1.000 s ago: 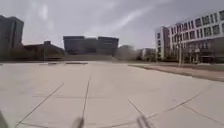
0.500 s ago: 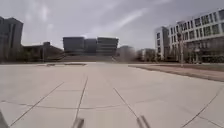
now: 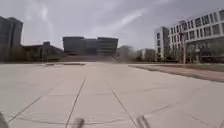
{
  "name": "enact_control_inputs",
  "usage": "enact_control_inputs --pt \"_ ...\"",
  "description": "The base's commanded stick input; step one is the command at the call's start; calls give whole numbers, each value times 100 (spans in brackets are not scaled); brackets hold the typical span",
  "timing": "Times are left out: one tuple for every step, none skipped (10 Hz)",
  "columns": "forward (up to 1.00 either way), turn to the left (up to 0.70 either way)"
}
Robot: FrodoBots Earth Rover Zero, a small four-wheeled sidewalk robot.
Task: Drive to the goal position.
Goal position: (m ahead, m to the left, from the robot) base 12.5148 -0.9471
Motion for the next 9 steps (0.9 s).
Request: enact_control_inputs --pt "70 0" --pt "70 0" --pt "70 0" --pt "70 0" --pt "70 0" --pt "70 0" --pt "70 0" --pt "70 0" --pt "70 0"
